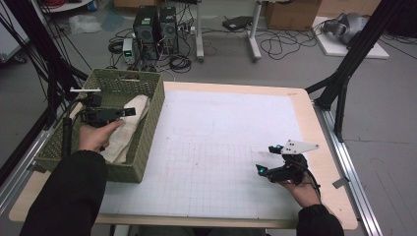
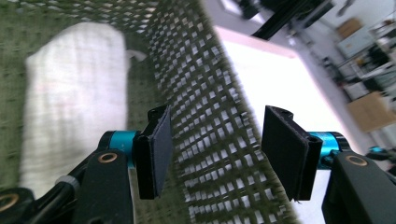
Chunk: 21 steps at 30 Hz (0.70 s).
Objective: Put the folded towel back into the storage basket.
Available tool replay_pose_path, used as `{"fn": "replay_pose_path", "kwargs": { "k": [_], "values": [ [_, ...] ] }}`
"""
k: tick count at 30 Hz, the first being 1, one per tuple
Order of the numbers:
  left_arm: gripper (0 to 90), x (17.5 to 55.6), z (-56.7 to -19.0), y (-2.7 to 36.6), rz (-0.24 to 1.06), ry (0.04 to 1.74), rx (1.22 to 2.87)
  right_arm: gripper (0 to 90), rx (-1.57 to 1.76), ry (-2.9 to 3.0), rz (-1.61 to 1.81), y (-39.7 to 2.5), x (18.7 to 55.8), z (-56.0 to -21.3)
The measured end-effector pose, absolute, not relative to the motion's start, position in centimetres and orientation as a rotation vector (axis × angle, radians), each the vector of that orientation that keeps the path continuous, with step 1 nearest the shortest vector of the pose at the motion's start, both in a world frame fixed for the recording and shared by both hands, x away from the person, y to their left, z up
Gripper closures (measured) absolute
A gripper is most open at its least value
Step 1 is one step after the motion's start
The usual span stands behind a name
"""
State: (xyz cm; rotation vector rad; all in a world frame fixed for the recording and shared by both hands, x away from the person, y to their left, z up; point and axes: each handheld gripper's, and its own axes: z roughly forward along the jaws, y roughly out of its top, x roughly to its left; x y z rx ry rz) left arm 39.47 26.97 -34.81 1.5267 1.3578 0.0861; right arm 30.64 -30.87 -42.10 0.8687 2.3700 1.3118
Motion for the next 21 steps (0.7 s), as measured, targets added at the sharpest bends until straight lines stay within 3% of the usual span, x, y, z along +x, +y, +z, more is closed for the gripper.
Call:
{"fn": "replay_pose_path", "kwargs": {
  "k": [21],
  "values": [
    [44.9, 39.1, -34.3, 25.0, -0.027, 1.234, 1.458, 11.4, 0.854, 2.373, 1.313, -30.7, 30.8, -42.1]
  ]
}}
